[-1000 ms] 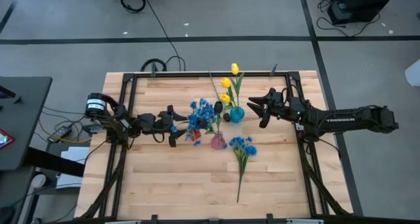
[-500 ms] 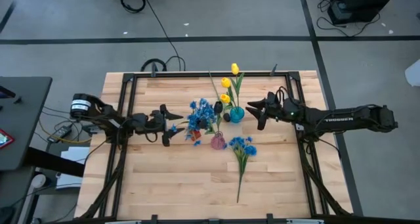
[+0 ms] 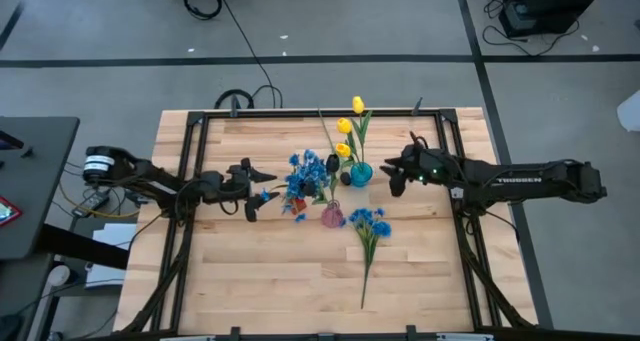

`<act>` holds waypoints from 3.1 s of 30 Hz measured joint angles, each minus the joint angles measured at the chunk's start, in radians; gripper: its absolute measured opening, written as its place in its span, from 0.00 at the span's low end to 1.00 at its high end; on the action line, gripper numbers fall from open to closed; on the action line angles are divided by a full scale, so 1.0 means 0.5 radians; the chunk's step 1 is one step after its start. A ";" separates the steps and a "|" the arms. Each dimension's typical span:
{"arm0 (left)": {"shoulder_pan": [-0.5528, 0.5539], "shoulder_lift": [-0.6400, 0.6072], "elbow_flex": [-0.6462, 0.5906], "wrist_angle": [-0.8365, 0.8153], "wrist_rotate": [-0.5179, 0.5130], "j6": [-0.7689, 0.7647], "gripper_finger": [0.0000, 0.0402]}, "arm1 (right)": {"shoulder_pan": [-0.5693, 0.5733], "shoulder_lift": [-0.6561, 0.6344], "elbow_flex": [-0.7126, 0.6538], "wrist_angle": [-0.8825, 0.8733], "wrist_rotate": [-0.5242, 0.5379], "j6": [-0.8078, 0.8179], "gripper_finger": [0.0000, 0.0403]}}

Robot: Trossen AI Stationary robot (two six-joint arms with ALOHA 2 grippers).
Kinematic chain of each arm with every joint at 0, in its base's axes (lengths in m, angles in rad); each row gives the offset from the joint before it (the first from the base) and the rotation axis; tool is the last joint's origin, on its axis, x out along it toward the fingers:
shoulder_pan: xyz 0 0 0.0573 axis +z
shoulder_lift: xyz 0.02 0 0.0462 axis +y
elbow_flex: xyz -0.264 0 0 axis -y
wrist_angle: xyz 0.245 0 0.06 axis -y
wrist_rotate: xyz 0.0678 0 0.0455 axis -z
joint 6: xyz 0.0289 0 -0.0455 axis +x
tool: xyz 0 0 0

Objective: Sort flowers into vase by color
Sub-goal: Put the black flower into the pink vase

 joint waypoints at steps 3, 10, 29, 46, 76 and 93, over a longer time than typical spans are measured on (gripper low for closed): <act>-0.001 -0.122 0.039 -0.212 -0.005 -0.002 0.66 | -0.082 0.001 0.132 -0.221 0.120 -0.018 0.38; -0.001 -0.349 0.152 -0.777 -0.087 0.064 0.66 | -0.445 0.071 0.224 -0.330 -0.192 -0.170 0.38; 0.035 -1.103 0.172 -1.447 -0.395 0.206 0.66 | -1.147 0.867 0.396 -0.040 -0.710 -0.481 0.38; 0.353 -1.195 0.433 -2.014 -0.096 0.280 0.55 | -1.405 1.456 0.951 -0.187 -0.887 -0.686 0.38; 0.353 -1.737 0.393 -2.421 -0.153 0.359 0.54 | -1.256 2.188 1.860 -0.456 -0.774 -0.604 0.38; 0.353 -1.735 0.393 -2.476 -0.168 0.370 0.54 | -1.053 2.539 2.295 -0.715 -1.153 -0.663 0.38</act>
